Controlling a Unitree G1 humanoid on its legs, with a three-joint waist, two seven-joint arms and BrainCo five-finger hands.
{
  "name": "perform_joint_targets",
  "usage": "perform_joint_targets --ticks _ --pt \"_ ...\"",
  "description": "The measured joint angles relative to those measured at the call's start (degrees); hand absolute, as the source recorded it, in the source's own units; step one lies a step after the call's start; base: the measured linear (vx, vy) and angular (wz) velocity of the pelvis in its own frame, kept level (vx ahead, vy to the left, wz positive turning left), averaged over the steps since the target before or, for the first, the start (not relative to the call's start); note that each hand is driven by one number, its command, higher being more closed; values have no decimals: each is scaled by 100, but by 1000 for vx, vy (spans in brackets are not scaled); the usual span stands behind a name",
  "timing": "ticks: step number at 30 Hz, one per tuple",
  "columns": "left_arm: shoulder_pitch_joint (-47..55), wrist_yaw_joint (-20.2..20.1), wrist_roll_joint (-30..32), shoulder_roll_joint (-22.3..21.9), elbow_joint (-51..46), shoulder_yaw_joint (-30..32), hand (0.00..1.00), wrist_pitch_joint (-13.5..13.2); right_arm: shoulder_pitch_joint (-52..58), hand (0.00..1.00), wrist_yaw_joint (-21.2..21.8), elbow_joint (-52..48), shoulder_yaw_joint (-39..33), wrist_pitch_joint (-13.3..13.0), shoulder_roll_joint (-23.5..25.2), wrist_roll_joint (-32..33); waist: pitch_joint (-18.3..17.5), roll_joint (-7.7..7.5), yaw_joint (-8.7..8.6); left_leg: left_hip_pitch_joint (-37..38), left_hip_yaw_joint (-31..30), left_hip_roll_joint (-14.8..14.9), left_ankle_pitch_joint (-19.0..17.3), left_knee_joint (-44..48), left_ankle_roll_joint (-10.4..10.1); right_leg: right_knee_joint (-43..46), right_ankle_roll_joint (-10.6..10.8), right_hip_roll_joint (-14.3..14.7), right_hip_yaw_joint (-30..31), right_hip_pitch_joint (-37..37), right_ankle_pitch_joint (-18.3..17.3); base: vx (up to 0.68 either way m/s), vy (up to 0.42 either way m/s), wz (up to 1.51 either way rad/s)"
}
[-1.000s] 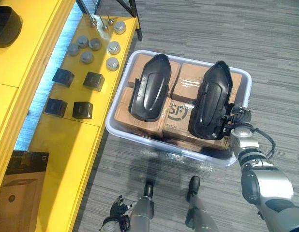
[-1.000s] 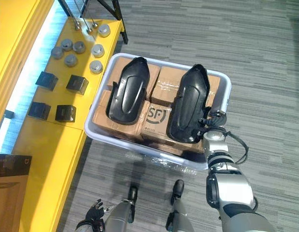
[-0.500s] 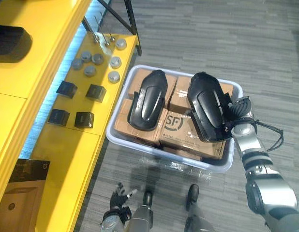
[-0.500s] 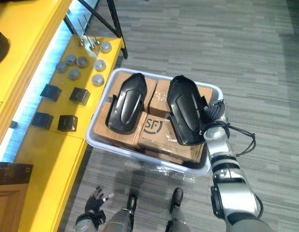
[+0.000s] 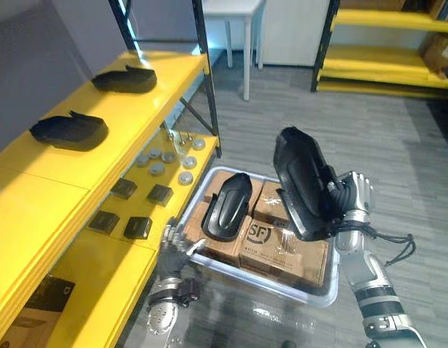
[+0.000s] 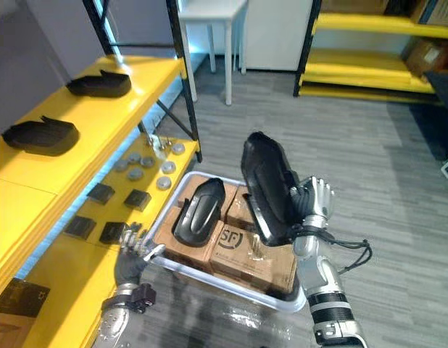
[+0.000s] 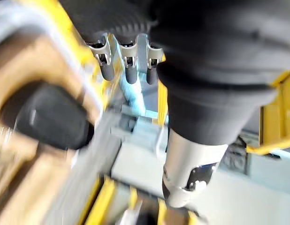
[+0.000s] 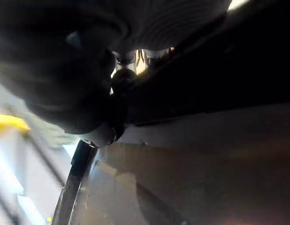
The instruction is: Walk over and take plastic housings, then place them on the shelf
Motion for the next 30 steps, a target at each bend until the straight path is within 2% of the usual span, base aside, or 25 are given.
perform_joint_targets --ticks 2,5,7,11,17,20,21,25,26,30 --pt "-314 -210 -658 174 253 -402 0 67 4 100 4 -213 367 -36 195 -19 -138 -70 -37 49 12 17 8 -103 -7 -3 4 7 14 -4 -28 -119 -47 0" --pt "-655 -336 -1365 238 490 -646 0 143 14 100 0 -491 803 -144 445 -109 -243 -152 -58 166 86 59 8 -246 -11 -29 35 38 86 -4 -48 -144 -37 -12" --pt "-735 -354 -1615 296 594 -744 0 160 48 100 0 -669 1060 -188 559 -139 -352 -211 -59 195 171 96 3 -293 -6 -38 20 60 182 -17 -63 -127 -19 -22" --pt "-838 -329 -2006 437 708 -948 0 161 136 100 -72 -1036 1463 -364 740 -137 -538 -293 -193 262 209 150 -3 -364 -58 -38 21 97 213 -21 -61 -44 -20 -9" --pt "-1106 -124 -2551 402 916 -966 0 147 455 100 -120 -1093 2302 -471 865 -96 -711 -288 -191 361 332 212 45 -415 -124 -35 -44 165 315 -13 16 49 2 -10" --pt "-1144 -73 -2832 396 1003 -883 0 82 553 100 -111 -1111 2464 -545 999 59 -738 -287 -209 374 384 213 47 -398 -129 -12 -67 168 316 -12 36 85 20 -7" --pt "-1144 -69 -2992 392 1007 -845 100 8 601 100 -109 -1112 2483 -554 1027 148 -781 -288 -204 380 419 208 47 -397 -129 -9 -67 161 319 -12 38 62 29 -4" --pt "-1144 168 -3137 345 1006 -700 100 -135 815 100 -148 -1242 2599 -561 1086 367 -955 -299 -204 405 467 176 46 -369 -127 -8 -65 124 331 18 39 67 47 -3" --pt "-1144 260 -3138 326 1006 -686 100 -284 859 100 -175 -1320 2662 -594 1086 386 -968 -312 -237 416 466 180 45 -355 -127 -14 -65 116 342 39 39 0 0 0" --pt "-1144 524 -3130 289 1006 -681 100 -516 929 100 -219 -1319 2722 -660 1080 592 -991 -335 -264 487 467 203 -7 -336 -152 -43 -59 122 352 142 31 -32 24 1"
